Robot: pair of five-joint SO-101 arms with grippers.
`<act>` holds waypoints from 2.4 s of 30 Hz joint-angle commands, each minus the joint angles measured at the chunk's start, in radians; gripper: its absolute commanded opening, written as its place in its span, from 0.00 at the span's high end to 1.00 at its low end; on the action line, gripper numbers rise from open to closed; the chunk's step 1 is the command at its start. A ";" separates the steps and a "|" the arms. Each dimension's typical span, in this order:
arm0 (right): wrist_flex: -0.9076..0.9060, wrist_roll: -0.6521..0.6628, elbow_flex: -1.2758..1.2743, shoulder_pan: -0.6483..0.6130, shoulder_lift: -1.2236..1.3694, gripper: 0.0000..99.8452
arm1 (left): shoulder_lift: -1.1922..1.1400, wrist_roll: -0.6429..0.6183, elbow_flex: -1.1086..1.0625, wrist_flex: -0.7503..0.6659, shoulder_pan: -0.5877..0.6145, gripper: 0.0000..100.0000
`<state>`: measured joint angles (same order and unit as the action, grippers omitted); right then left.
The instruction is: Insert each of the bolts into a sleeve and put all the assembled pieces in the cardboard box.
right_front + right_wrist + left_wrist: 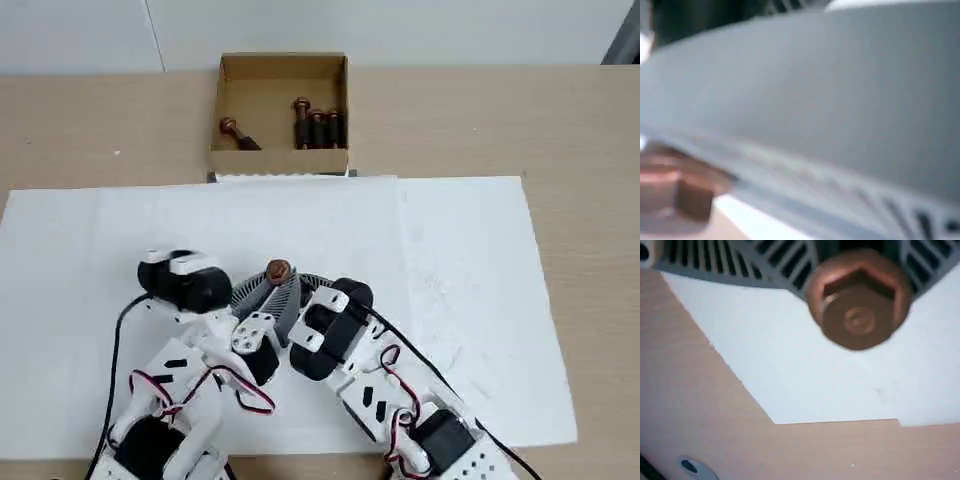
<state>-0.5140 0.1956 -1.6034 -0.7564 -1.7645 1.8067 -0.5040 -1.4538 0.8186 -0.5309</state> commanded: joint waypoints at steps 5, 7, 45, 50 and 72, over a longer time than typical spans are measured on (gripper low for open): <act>0.030 0.012 0.015 -0.002 -0.001 1.00 | 0.008 0.015 0.033 0.009 0.029 0.99; 0.030 0.012 0.015 -0.002 -0.001 1.00 | 0.006 0.015 0.041 0.015 0.032 0.95; 0.025 0.012 0.008 -0.001 0.007 1.00 | 0.006 0.150 0.058 0.103 0.094 0.80; 0.025 0.012 0.008 -0.001 0.007 1.00 | 0.003 0.152 0.122 0.054 0.140 0.80; 0.025 -0.028 0.003 0.306 0.008 1.00 | 0.009 0.384 -0.028 0.052 0.578 1.00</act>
<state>-0.5140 0.1956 -1.6095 -0.5155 -1.7538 1.8067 -0.1511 -1.4615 0.8922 0.0184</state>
